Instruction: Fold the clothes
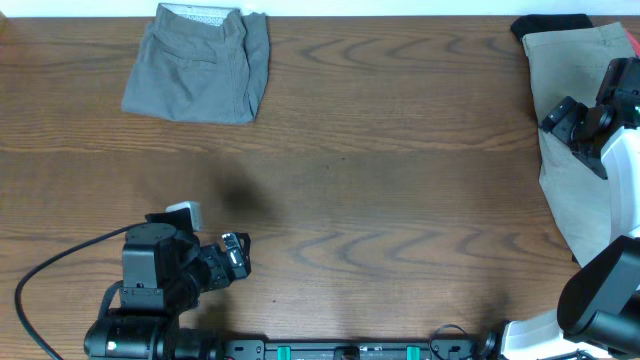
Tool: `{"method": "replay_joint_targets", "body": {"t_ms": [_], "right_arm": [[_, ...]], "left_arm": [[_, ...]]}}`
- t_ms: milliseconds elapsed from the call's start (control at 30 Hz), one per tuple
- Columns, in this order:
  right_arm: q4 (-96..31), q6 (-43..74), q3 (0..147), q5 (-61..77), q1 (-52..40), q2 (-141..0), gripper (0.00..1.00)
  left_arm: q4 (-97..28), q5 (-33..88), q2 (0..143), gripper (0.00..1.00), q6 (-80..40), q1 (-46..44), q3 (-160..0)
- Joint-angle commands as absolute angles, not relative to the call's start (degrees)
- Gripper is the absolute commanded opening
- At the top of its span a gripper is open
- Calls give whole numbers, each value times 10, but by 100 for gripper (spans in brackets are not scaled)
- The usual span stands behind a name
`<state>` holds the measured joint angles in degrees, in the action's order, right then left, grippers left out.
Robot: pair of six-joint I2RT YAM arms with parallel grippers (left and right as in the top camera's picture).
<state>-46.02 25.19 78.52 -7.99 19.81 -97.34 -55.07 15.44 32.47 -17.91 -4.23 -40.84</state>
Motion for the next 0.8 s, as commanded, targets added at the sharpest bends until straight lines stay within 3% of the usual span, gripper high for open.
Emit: {"method": "replay_joint_targets", "body": {"t_ms": [0,200,500,767], "right_arm": [[-460,248,786,-88,201,-964,99],[-460,248,786,-88,201,-964,99],[-460,248,786,-88,201,-964,99],[-460,248,786,-88,201,-964,99]], "left_arm": [[-544,141,323,98,-81,-44,-406],[-469,141,310,98,-30,-45,-368],[-198,141,191,98,37,-45,-174],[-51,107,117,98,64,-31,-79]]}}
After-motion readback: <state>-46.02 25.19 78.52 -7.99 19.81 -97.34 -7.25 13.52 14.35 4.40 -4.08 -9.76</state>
